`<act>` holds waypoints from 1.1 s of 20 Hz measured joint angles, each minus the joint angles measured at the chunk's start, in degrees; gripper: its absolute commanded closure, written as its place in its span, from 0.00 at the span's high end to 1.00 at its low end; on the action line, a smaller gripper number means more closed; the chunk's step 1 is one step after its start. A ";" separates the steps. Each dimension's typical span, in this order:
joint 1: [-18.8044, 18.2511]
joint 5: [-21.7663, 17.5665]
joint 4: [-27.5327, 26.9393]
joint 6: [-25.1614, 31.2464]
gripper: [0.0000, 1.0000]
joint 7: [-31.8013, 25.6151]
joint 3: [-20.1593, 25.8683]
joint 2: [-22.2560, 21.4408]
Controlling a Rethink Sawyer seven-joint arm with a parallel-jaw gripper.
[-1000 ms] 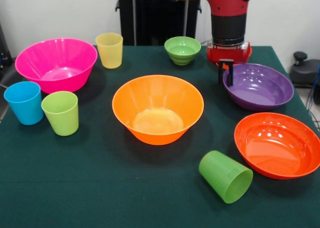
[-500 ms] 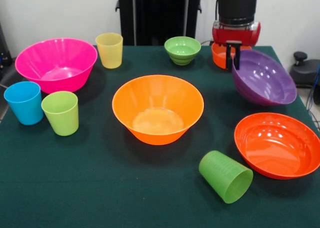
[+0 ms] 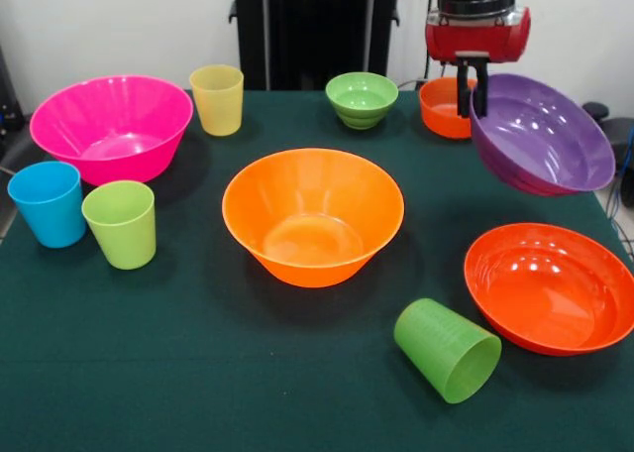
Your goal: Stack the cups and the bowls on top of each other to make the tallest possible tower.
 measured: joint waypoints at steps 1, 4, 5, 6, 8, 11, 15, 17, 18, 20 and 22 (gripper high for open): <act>-0.70 0.24 0.01 0.20 0.00 0.00 0.60 -0.54; -2.88 0.63 0.14 1.16 0.00 0.00 2.48 -1.71; -3.55 0.70 0.21 1.47 0.00 0.00 3.04 -2.02; -5.19 0.72 0.42 2.12 0.00 0.00 4.28 -2.69; -8.17 0.72 0.88 3.34 0.00 0.00 6.33 -3.77; -13.75 0.69 1.67 5.67 0.00 0.00 9.65 -5.10; -23.12 0.68 2.99 7.37 0.00 0.00 14.67 -5.76; -27.17 0.59 3.68 7.47 0.00 0.00 16.71 -5.83; -28.47 0.50 3.92 7.47 0.00 0.00 17.34 -5.82; -31.59 -0.12 4.54 7.46 0.00 0.00 18.72 -5.79; -34.50 -1.49 5.20 7.47 0.00 0.00 19.99 -5.49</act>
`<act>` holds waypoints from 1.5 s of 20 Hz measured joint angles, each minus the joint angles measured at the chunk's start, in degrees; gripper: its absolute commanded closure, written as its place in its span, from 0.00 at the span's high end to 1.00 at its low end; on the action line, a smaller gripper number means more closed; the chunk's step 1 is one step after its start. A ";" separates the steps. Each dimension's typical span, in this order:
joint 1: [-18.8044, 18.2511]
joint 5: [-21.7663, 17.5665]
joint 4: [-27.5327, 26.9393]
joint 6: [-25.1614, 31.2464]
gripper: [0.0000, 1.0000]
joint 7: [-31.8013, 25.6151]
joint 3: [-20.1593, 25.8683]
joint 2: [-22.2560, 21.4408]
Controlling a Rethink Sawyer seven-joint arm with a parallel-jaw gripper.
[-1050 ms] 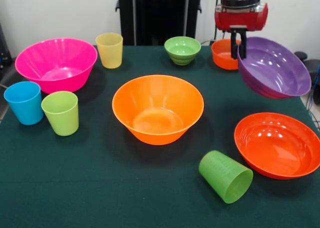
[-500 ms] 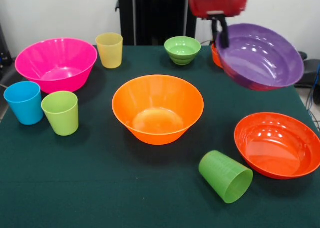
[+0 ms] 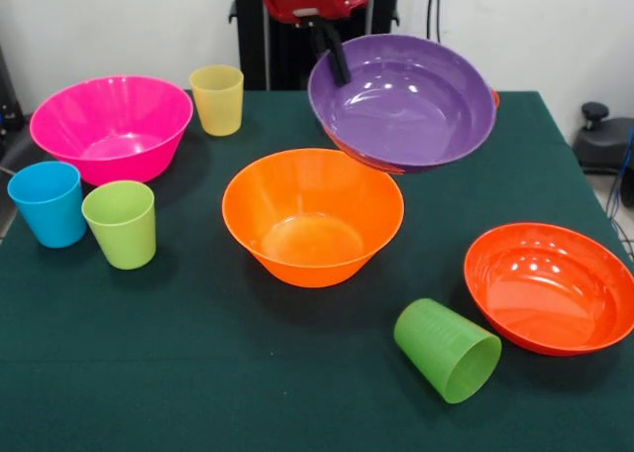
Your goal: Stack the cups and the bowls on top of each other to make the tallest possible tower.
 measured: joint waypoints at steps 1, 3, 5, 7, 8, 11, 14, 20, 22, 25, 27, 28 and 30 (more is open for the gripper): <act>-0.60 -0.60 0.16 0.00 0.00 0.00 0.26 0.14; -1.11 -1.43 0.36 0.00 0.00 0.00 0.55 0.34; -1.39 -2.68 0.65 0.00 0.00 0.00 0.98 0.73; -1.32 -3.31 0.80 0.01 0.00 0.00 1.31 0.96; -1.28 -3.66 0.88 0.01 0.00 0.00 1.52 1.08; -0.99 -4.86 1.26 0.01 0.00 0.00 2.25 1.11; -0.64 -5.81 1.36 0.00 0.00 0.00 2.44 1.16; 0.30 -8.49 1.28 0.00 0.00 0.00 2.47 3.60; 0.28 -9.44 1.17 0.00 0.00 0.00 2.45 4.87; 0.10 -10.55 0.45 0.01 0.00 0.00 2.45 6.45; -0.09 -11.11 -0.35 0.05 0.00 0.00 2.45 7.33; -0.22 -11.37 -0.81 0.08 0.00 0.00 2.45 7.75; -0.71 -11.84 -2.30 0.58 0.00 0.00 2.45 9.00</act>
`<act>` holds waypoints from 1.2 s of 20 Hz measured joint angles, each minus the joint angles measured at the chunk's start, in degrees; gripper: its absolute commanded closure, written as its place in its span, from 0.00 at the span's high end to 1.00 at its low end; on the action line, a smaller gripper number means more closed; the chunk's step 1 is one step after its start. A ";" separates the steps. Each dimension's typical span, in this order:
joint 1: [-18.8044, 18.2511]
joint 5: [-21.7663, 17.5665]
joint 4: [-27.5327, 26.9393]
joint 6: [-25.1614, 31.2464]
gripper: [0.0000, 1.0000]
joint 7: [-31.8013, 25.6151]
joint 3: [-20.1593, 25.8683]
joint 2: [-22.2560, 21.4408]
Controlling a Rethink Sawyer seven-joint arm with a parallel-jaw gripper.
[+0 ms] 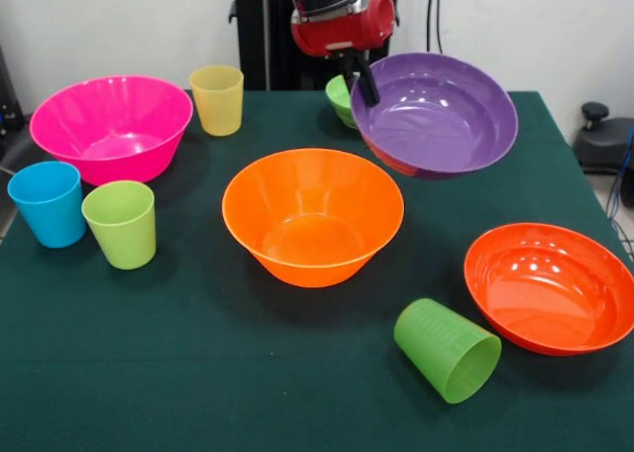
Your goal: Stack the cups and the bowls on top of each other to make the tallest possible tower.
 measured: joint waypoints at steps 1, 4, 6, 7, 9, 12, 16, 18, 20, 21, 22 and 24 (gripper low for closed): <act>-0.36 -0.06 -0.62 0.41 0.00 0.00 0.00 0.48; -1.30 -0.20 -2.14 1.43 0.00 0.00 0.00 1.70; -1.97 -0.20 -2.99 1.98 0.00 0.00 0.00 2.41; -2.22 -0.20 -3.28 2.18 0.00 0.00 0.00 2.70; -2.74 -0.20 -3.89 2.59 0.00 0.00 0.01 3.27; -3.26 -0.21 -4.85 2.91 0.00 0.00 0.04 4.30; -3.53 -0.26 -5.67 2.90 0.00 0.00 0.19 5.73; -3.67 -0.56 -5.83 2.90 0.00 0.00 0.33 6.28; -4.18 -1.28 -5.95 2.90 0.00 0.00 0.64 7.39; -4.51 -1.58 -5.97 2.98 0.00 0.00 0.76 7.71; -4.84 -1.88 -6.00 3.07 0.00 0.00 0.88 8.02; -5.51 -2.48 -6.05 3.24 0.00 0.00 1.12 8.65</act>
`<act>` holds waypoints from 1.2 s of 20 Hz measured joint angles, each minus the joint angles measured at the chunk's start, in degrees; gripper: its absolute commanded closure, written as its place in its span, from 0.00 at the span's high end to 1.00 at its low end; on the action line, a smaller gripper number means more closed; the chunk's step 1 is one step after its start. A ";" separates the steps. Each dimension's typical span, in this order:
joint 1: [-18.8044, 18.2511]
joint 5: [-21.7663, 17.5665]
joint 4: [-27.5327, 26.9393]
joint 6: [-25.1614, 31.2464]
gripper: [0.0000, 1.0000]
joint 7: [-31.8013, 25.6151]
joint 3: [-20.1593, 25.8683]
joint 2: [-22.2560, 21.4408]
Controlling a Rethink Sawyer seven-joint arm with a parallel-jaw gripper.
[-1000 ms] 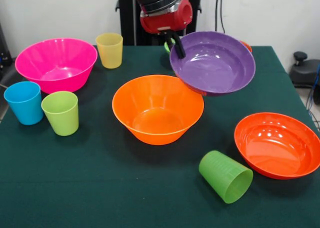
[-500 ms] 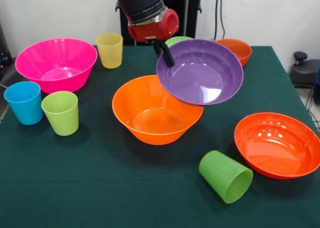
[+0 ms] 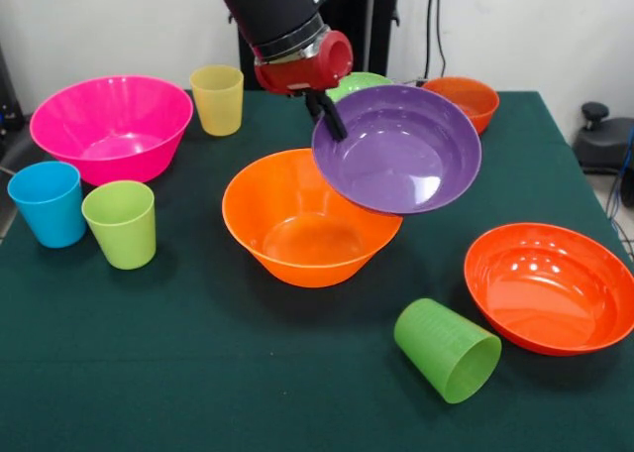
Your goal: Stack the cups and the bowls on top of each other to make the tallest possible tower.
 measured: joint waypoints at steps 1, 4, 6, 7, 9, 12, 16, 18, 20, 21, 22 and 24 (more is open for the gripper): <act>-0.30 -0.20 -0.04 0.23 0.00 0.00 0.10 0.12; -2.27 -0.90 -0.91 3.16 0.00 0.00 0.64 0.43; -3.18 -1.20 -1.71 5.40 0.00 0.00 0.83 0.42; -3.64 -1.38 -2.27 6.76 0.00 0.00 0.94 0.42; -4.52 -1.69 -3.31 9.29 0.00 0.00 1.16 0.42; -6.12 -2.48 -5.29 13.35 0.00 0.00 1.68 0.44; -7.43 -3.29 -6.96 15.23 0.00 0.00 2.32 0.50; -8.01 -4.00 -7.88 15.24 0.00 0.00 2.93 0.89; -8.18 -4.55 -8.40 15.24 0.00 0.00 3.27 1.29; -8.19 -4.84 -8.61 15.25 0.00 0.00 3.40 1.50; -8.18 -5.01 -8.71 15.25 0.00 0.00 3.48 1.61; -8.17 -5.65 -9.07 15.25 0.00 0.00 3.75 2.11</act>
